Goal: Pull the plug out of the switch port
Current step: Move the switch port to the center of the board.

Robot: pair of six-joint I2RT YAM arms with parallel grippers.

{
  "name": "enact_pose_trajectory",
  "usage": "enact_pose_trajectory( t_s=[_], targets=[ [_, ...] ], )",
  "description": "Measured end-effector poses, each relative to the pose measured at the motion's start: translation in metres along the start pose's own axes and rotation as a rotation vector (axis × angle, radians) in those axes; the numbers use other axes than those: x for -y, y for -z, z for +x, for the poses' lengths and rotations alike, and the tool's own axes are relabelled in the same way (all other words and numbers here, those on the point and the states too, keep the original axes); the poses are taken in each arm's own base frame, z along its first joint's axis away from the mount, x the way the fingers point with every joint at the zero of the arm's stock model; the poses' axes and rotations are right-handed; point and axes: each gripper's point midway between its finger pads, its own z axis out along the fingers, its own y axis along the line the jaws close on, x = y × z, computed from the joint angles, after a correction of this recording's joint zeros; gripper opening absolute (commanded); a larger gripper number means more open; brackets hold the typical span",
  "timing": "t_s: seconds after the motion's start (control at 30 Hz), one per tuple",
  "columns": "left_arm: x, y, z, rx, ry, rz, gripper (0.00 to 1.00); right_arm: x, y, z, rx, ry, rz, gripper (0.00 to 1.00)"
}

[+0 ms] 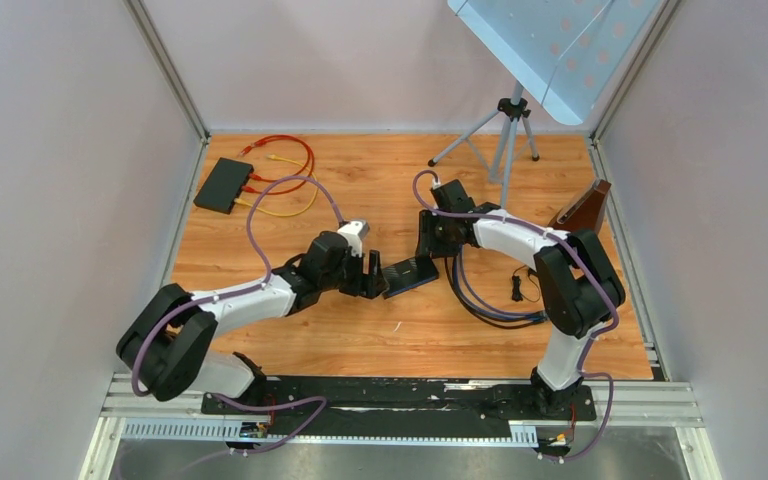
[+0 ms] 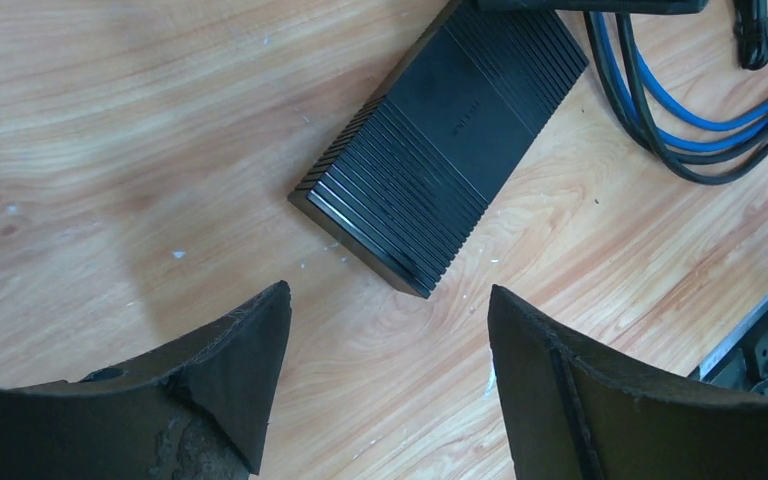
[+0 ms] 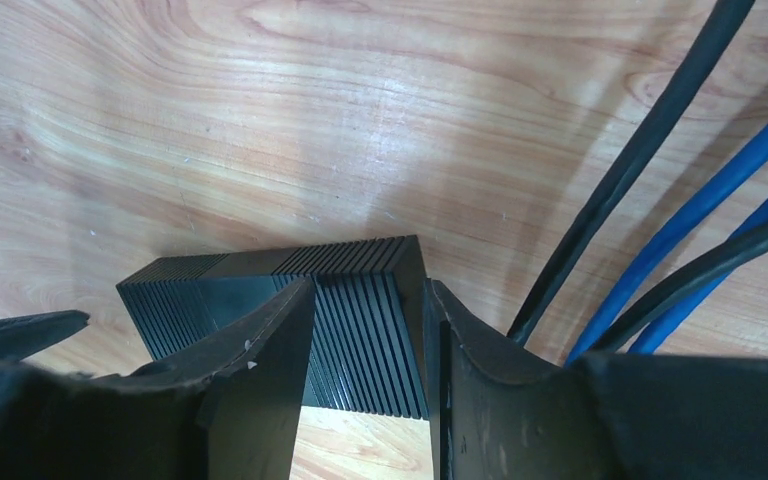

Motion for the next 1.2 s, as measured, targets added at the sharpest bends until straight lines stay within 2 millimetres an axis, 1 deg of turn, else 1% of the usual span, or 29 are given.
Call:
enact_pose_trajectory(
  t_s=[0.13, 0.23, 0.33, 0.4, 0.53, 0.63, 0.87, 1.0, 1.1, 1.2],
  targets=[
    [0.001, -0.01, 0.01, -0.035, 0.028, 0.02, 0.73, -0.004, 0.0, 0.003, -0.015, 0.012, -0.024, 0.41],
    [0.001, -0.018, 0.019, -0.073, 0.037, 0.035, 0.67, -0.004, 0.0, 0.005, -0.021, 0.014, -0.034, 0.4],
    [0.006, -0.029, 0.022, -0.109, 0.045, 0.063, 0.63, 0.0, 0.002, 0.018, -0.037, -0.002, -0.038, 0.39],
    [0.012, -0.037, 0.02, -0.122, 0.049, 0.09, 0.62, 0.004, 0.007, 0.024, -0.029, -0.015, -0.032, 0.39],
    [0.022, -0.048, 0.016, -0.136, 0.044, 0.128, 0.61, 0.02, 0.022, 0.038, -0.007, -0.064, 0.011, 0.39],
    [0.031, -0.053, 0.017, -0.146, 0.031, 0.153, 0.61, 0.03, 0.032, 0.051, 0.006, -0.088, 0.041, 0.39],
    [0.051, -0.064, 0.018, -0.167, 0.011, 0.208, 0.61, 0.049, 0.047, 0.065, 0.033, -0.139, 0.115, 0.42],
    [0.058, -0.066, 0.02, -0.174, 0.008, 0.223, 0.6, 0.056, 0.049, 0.064, 0.044, -0.147, 0.148, 0.44],
    [0.062, -0.066, 0.023, -0.181, 0.006, 0.232, 0.62, 0.059, 0.052, 0.063, 0.052, -0.148, 0.16, 0.51],
    [0.063, -0.066, 0.023, -0.179, 0.003, 0.231, 0.66, 0.056, 0.057, 0.06, 0.061, -0.141, 0.149, 0.56]
  ],
)
